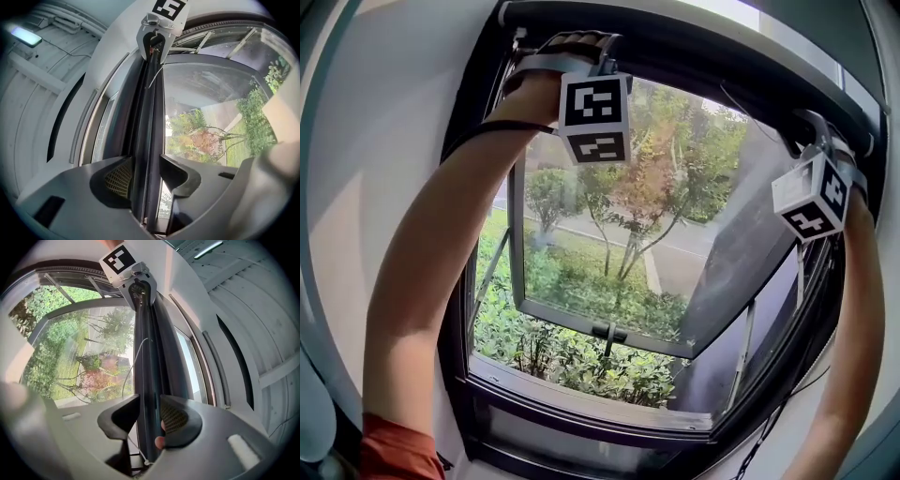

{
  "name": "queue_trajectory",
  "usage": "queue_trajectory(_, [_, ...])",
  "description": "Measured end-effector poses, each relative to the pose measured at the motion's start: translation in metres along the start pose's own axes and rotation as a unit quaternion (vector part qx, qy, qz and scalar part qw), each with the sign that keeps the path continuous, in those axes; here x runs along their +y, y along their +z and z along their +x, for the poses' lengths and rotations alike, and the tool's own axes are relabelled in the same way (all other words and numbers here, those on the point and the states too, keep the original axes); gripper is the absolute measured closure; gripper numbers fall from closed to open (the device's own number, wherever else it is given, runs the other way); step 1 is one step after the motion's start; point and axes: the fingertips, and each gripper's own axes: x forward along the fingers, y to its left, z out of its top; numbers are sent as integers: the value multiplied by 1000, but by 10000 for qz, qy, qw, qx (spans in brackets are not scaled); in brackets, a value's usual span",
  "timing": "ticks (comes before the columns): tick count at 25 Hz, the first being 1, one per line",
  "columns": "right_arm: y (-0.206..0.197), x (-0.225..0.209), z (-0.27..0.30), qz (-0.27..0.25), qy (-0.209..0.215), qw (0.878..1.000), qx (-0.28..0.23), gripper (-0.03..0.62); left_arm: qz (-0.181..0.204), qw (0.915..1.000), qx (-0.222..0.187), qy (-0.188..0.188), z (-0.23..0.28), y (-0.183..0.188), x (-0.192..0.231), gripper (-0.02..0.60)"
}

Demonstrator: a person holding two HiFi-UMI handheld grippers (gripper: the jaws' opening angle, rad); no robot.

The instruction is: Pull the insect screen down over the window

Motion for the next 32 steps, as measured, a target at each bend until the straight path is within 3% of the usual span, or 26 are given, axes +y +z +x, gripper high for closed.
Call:
queue_trajectory(8, [-7,9,8,-181,-85,9998,65,450,144,9998,127,-4,10,-2,-2,413])
queue_trajectory(14, [-9,10,14,-250,-4,9995,173,450,595,9979,239,-9,13,-4,-6,411])
queue_trajectory(19, [-7,8,16,-299,-62,9994,156,450,859,9947,500,-255,11,-4,-7,411])
queue_trajectory(25, [-7,12,13,-343,10,9991,238,450,792,9947,547,-356,7,-4,-9,411])
queue_trajectory(32, [-8,18,7,-338,-28,9991,235,450,1020,9926,478,-456,-5,-1,-17,410])
